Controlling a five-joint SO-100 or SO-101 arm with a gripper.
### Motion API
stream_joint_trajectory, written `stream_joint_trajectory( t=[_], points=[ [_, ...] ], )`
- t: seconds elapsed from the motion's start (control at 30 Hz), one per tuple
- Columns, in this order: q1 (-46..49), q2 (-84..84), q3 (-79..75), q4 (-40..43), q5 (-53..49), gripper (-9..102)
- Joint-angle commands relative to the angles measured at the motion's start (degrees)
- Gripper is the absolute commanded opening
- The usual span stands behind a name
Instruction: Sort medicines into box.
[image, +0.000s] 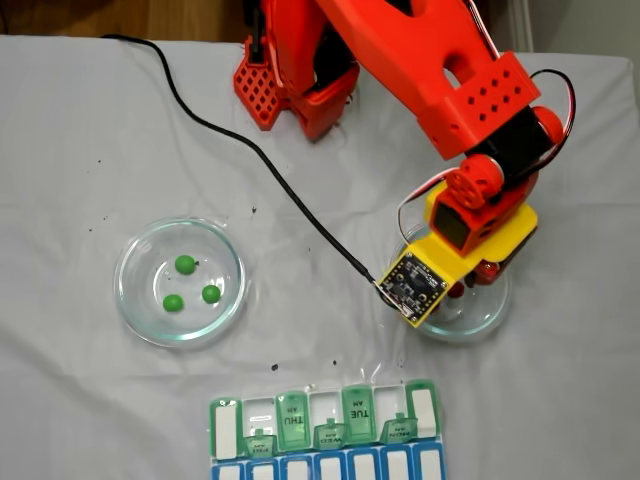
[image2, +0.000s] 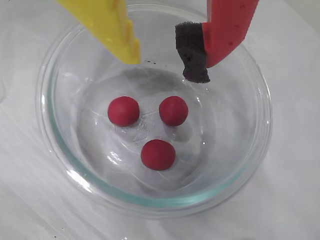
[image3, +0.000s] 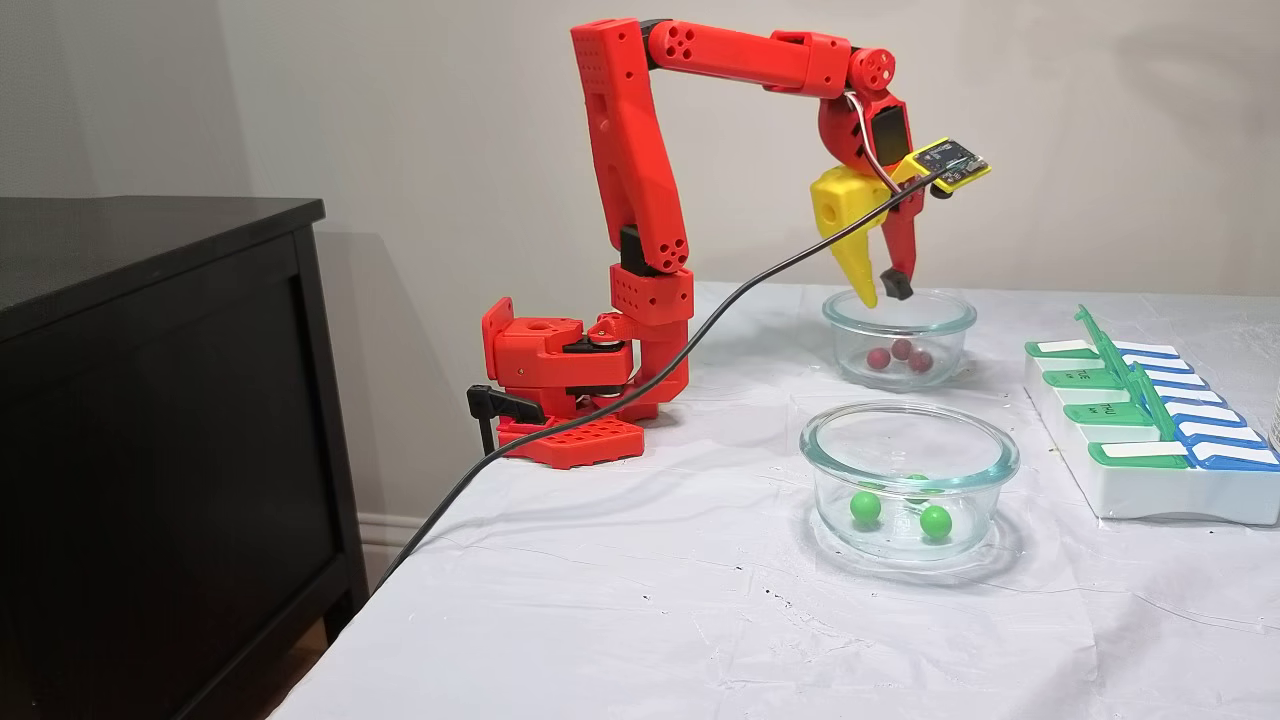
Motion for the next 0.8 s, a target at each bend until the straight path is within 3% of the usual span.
stream_joint_trajectory(
  t=[0.0, 0.17, 0.47, 0.77],
  points=[
    [-0.6, 0.4, -2.7, -4.0, -0.5, 12],
    [-0.6, 0.7, -1.8, -5.2, -0.4, 17],
    [-0.1, -1.8, -1.5, -5.8, 0.1, 12],
    [-0.2, -3.2, -0.4, -7.6, 0.6, 14]
  ],
)
